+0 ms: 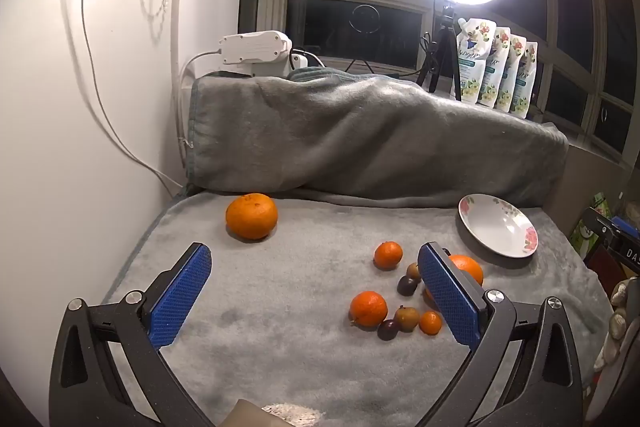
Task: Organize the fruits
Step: 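Move the left tool toward the large orange among the fruits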
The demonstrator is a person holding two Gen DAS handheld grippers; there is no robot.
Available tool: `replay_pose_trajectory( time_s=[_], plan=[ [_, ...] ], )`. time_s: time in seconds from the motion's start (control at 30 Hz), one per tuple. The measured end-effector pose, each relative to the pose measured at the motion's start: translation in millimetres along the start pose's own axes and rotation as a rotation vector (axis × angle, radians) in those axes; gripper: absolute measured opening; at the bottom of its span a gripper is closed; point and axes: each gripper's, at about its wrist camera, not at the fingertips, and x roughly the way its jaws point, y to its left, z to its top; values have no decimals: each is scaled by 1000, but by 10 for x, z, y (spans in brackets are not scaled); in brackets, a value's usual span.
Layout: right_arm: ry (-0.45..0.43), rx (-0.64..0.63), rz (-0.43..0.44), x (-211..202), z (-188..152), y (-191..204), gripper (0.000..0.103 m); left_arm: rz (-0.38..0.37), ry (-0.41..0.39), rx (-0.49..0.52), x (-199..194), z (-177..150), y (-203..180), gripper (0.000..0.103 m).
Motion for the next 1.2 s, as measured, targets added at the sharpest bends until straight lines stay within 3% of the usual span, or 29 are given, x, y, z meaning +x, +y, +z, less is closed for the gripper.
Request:
replay_pose_trajectory(
  time_s=[0.6, 0.87, 1.2],
  plan=[
    [12, 4, 14, 44, -52, 40, 103, -6, 7, 3, 27, 14, -8, 102],
    [43, 11, 60, 126, -76, 39, 103, -30, 40, 3, 163, -52, -20, 102],
    [133, 58, 224, 384, -197, 119, 103, -150, 136, -8, 455, -199, -114, 102]
  ],
)
